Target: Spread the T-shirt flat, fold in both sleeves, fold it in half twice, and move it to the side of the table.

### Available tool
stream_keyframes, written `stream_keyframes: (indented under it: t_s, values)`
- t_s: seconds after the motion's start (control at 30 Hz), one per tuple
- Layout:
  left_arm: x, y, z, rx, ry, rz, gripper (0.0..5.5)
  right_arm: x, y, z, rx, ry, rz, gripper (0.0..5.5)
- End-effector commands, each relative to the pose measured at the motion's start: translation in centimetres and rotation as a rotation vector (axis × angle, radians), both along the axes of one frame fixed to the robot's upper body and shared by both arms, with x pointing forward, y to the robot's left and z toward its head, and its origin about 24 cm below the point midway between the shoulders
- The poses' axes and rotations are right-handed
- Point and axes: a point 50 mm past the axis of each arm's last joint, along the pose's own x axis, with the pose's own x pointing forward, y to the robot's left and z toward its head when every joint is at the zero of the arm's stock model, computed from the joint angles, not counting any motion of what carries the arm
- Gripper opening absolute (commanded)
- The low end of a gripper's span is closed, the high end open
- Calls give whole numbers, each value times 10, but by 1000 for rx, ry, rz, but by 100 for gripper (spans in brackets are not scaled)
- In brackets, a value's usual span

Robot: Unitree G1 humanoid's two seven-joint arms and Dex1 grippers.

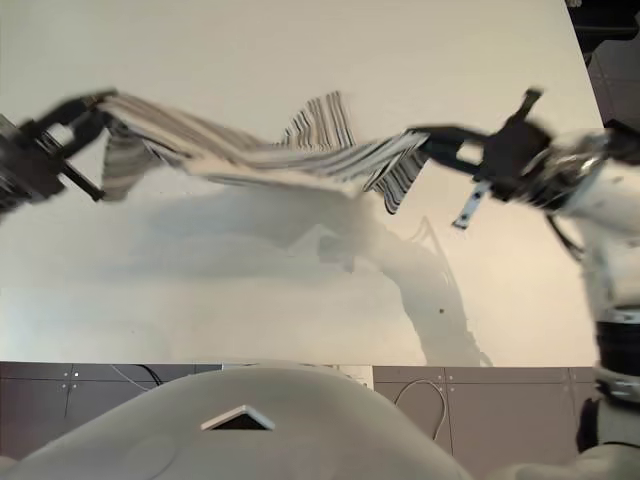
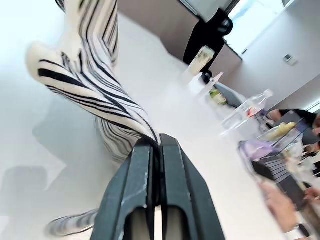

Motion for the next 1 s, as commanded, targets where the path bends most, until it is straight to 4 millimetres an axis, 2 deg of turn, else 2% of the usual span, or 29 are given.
stream_keyframes:
  t_s: [0.03,0.2,0.33,0.53,0.63,0.7,0.77,0.9,1.0]
  values:
    - [2,5,52,-28,-2,-20,11,-1,-11,63,-4,-16,27,10]
    - [-14,8,97,-119,83,-85,11,-10,-23,112,-18,-59,45,10]
    - [-26,11,122,-155,129,-110,11,-25,-24,136,12,-76,63,10]
    - [-55,19,162,-173,213,-161,11,-69,-23,181,91,-117,105,10]
    - [-68,23,182,-194,229,-190,11,-81,-19,198,119,-134,134,10]
    - [-68,23,189,-190,234,-192,11,-78,-18,201,120,-122,141,10]
    - [-54,23,179,-148,273,-139,11,-59,-20,189,93,-59,134,10]
    - [5,11,98,-3,472,-38,11,15,-19,125,14,130,104,10]
    - [54,13,29,23,612,74,11,92,-10,57,-20,284,5,10]
